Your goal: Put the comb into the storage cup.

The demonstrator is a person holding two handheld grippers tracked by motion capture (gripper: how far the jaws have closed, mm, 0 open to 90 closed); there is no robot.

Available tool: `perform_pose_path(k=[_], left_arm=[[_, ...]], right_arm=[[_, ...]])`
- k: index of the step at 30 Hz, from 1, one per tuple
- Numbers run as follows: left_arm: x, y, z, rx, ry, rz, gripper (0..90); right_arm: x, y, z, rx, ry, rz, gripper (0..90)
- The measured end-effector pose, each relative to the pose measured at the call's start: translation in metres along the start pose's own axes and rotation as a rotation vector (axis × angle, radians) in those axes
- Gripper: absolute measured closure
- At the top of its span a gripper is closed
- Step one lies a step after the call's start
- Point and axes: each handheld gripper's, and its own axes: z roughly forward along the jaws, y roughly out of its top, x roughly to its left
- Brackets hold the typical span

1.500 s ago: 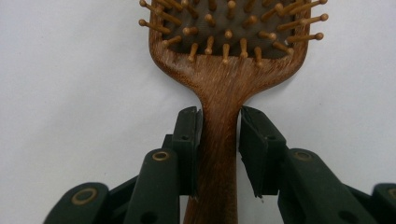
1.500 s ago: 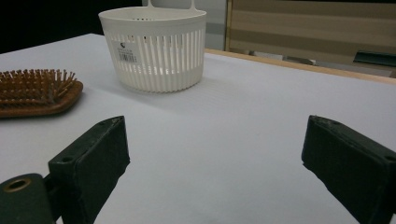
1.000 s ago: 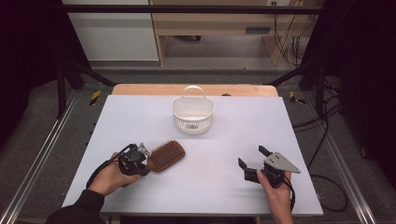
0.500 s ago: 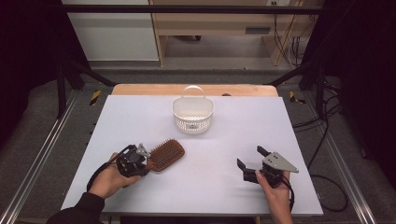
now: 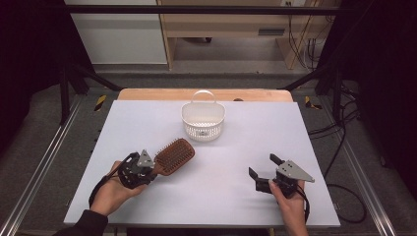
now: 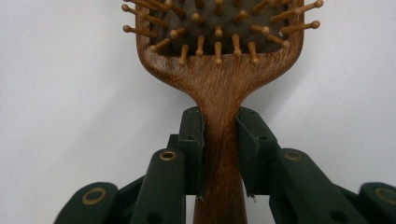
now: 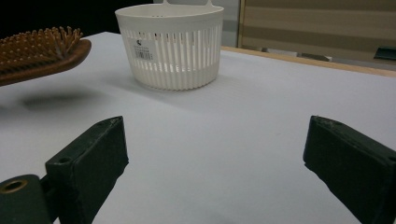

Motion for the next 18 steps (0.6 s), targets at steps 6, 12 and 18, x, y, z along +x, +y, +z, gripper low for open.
perform_pose_path(k=[6,12,18], left_arm=[[-0.01,-0.001,-0.003,-0.116,0.054,0.013,72.5],[-0.016,-0.001,-0.004,-0.256,0.104,-0.017,72.5],[-0.021,0.001,0.002,-0.407,0.143,-0.067,72.4]], right_arm=[[0.005,0.001,0.002,-0.014,0.044,0.035,6.2],[0.014,0.003,0.004,-0.041,0.094,0.087,6.0],[0.023,0.009,0.005,-0.078,0.142,0.128,5.7]])
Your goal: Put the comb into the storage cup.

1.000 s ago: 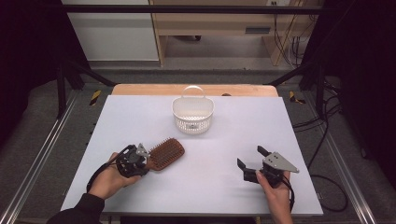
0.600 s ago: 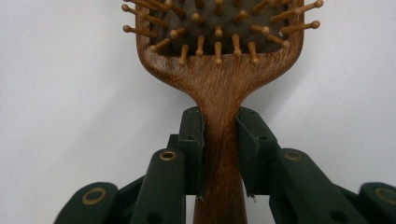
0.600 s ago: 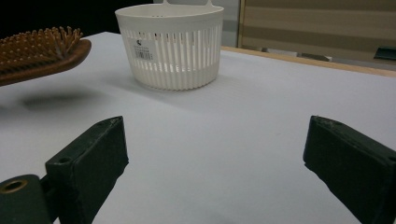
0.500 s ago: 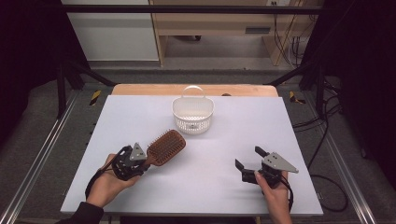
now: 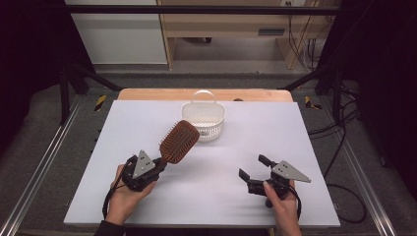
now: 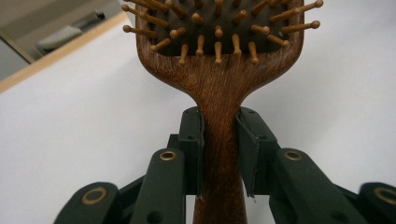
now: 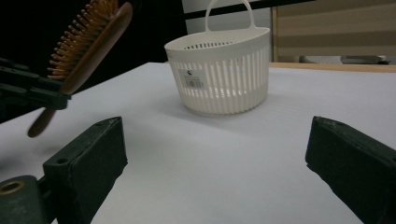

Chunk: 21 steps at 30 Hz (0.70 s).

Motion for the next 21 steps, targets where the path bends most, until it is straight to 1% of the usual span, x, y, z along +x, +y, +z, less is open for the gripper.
perform_pose_path(k=[2,3,5,6,7,8,9,10,11,12,13,15,17,21], left_arm=[[0.0,-0.002,0.003,-0.038,0.002,-0.01,72.5],[0.0,-0.002,0.003,-0.038,0.002,-0.01,72.5],[-0.002,-0.003,0.004,-0.053,0.009,-0.006,72.4],[-0.002,-0.005,0.004,-0.065,0.003,-0.019,72.4],[-0.002,-0.005,0.004,-0.065,0.003,-0.019,72.5],[-0.003,-0.008,0.003,-0.085,-0.008,-0.036,72.5],[-0.005,-0.009,0.002,-0.086,-0.001,-0.03,72.5],[-0.005,-0.009,0.002,-0.086,-0.001,-0.03,72.5],[-0.008,-0.01,0.001,-0.092,0.004,-0.021,72.5],[-0.009,-0.01,0.001,-0.104,0.013,-0.007,72.5],[-0.01,-0.01,0.0,-0.111,0.016,-0.006,72.5],[-0.012,-0.009,-0.001,-0.124,0.015,-0.01,72.5],[-0.013,-0.009,-0.002,-0.132,0.018,-0.008,72.4],[-0.02,-0.008,-0.005,-0.158,0.022,-0.002,72.4]], right_arm=[[0.005,0.003,0.002,-0.01,0.017,0.014,5.6],[0.007,0.005,0.003,-0.015,0.021,0.017,5.7],[0.011,0.009,0.006,-0.029,0.038,0.027,5.8],[0.013,0.011,0.008,-0.036,0.044,0.033,6.0],[0.015,0.013,0.011,-0.046,0.05,0.039,6.0],[0.018,0.015,0.013,-0.053,0.055,0.048,6.3],[0.02,0.016,0.016,-0.058,0.062,0.058,6.4],[0.02,0.016,0.016,-0.058,0.062,0.058,6.4],[0.025,0.018,0.023,-0.065,0.079,0.089,6.4],[0.028,0.019,0.027,-0.064,0.091,0.104,6.4],[0.032,0.021,0.031,-0.063,0.102,0.113,6.4],[0.041,0.024,0.038,-0.055,0.12,0.118,6.4],[0.05,0.028,0.045,-0.052,0.14,0.109,6.0],[0.066,0.036,0.056,-0.044,0.175,0.108,6.3]])
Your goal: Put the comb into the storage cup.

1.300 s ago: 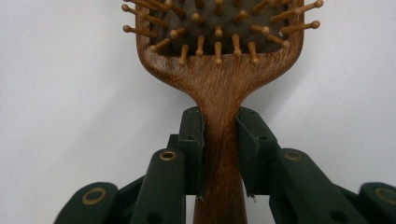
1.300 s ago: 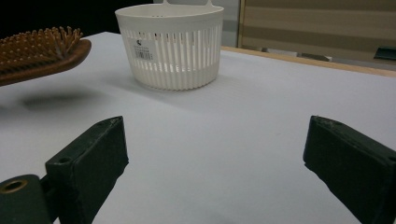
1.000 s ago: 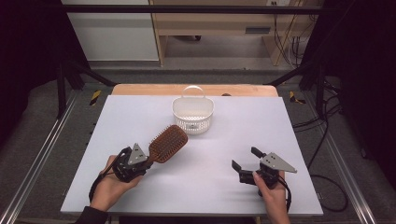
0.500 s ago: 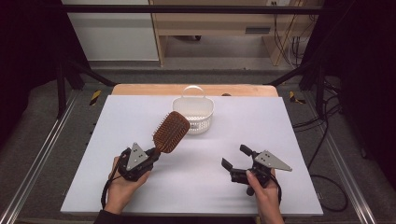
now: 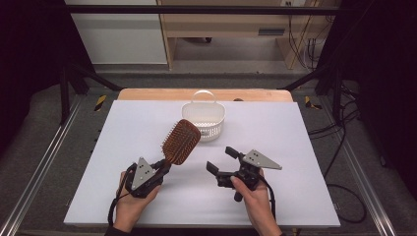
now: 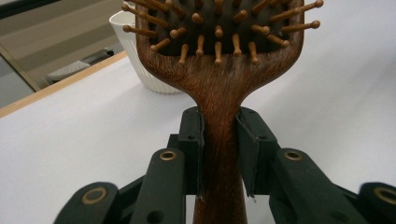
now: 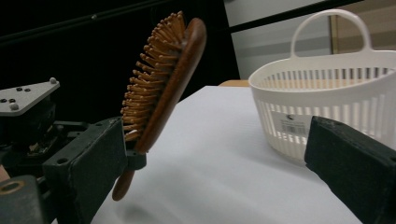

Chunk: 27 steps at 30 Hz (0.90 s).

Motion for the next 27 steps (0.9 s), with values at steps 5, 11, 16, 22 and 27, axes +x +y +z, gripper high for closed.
perform_pose_path(k=[5,11,16,22,27], left_arm=[[-0.008,0.003,-0.002,-0.008,-0.001,0.007,72.5],[-0.014,0.004,-0.003,-0.029,-0.005,0.02,72.4],[-0.016,0.004,-0.004,-0.041,-0.003,0.025,72.5],[-0.019,0.005,-0.005,-0.056,-0.006,0.04,72.4],[-0.022,0.006,-0.005,-0.061,-0.004,0.055,72.5]], right_arm=[[0.016,0.006,0.02,0.044,0.024,-0.048,9.3],[0.028,0.016,0.039,0.061,0.07,-0.034,10.7],[0.034,0.023,0.048,0.066,0.096,-0.019,13.1],[0.037,0.035,0.057,0.067,0.118,0.038,18.0],[0.035,0.04,0.06,0.063,0.124,0.076,23.4]])
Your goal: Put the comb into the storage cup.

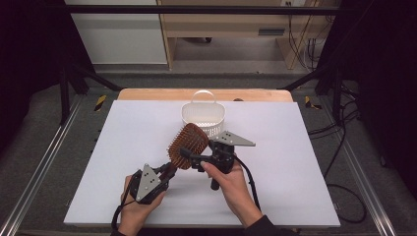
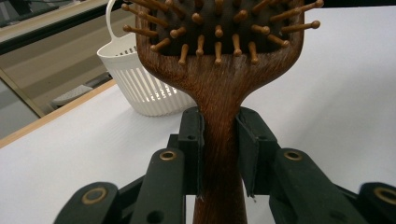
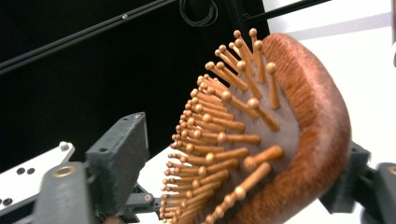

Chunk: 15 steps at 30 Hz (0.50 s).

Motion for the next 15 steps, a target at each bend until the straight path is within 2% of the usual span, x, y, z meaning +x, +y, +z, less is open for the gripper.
perform_pose_path(k=[10,15], left_arm=[[0.0006,0.0003,-0.001,-0.006,0.002,-0.007,72.4],[0.0011,-0.0003,-0.0011,-0.01,0.003,-0.012,72.4]], right_arm=[[-0.0053,0.0023,-0.001,-0.008,0.019,0.034,36.6],[-0.0062,0.0024,-0.001,-0.011,0.032,0.039,38.9]])
